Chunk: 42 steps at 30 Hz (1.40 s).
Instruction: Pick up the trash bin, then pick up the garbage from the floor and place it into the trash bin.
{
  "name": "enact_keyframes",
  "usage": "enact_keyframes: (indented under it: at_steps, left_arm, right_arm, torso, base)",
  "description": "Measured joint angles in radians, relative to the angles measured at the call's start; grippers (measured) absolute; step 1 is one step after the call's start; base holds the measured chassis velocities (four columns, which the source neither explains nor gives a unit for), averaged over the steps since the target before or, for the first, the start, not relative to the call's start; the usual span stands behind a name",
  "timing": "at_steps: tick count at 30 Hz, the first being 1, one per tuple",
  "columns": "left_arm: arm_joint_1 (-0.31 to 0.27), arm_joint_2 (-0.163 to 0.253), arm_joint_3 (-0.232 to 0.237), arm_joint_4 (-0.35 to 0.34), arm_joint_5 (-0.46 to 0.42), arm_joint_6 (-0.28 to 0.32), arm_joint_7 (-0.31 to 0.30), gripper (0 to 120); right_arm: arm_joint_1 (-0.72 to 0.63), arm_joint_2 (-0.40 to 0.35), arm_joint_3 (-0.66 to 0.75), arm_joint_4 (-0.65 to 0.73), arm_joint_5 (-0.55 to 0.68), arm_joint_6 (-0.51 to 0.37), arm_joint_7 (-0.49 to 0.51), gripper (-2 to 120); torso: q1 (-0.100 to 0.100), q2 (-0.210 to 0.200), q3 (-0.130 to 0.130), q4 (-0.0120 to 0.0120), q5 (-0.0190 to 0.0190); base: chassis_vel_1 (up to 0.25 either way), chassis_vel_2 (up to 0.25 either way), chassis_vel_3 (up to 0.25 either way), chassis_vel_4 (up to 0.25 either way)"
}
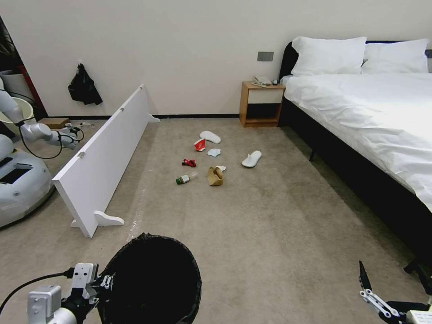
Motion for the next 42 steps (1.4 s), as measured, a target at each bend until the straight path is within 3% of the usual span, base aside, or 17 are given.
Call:
enact_keyframes:
  at_steps: [16,42]
  left_arm:
    - [-0.009,-0.030,0.014,0.035,0.060,-0.063,0.036,3]
    - [-0.013,-0.035,0.019,0.042,0.073,-0.077,0.039,3]
  right_arm:
    - [-0.007,0.024,-0.023,0.002,0.012,-0.012,-0.002,100]
    - [-0.016,0.032,-0.023,0.019,0.023,-0.007,-0.031,100]
  torso:
    - [0.000,0.000,0.000,0.0002,-0.0001]
    - [0.000,0.000,0.000,0.0001,0.0000]
  base:
    - [0.000,0.000,0.000,0.000]
    - [-0.044,0.042,0.043,-0.041]
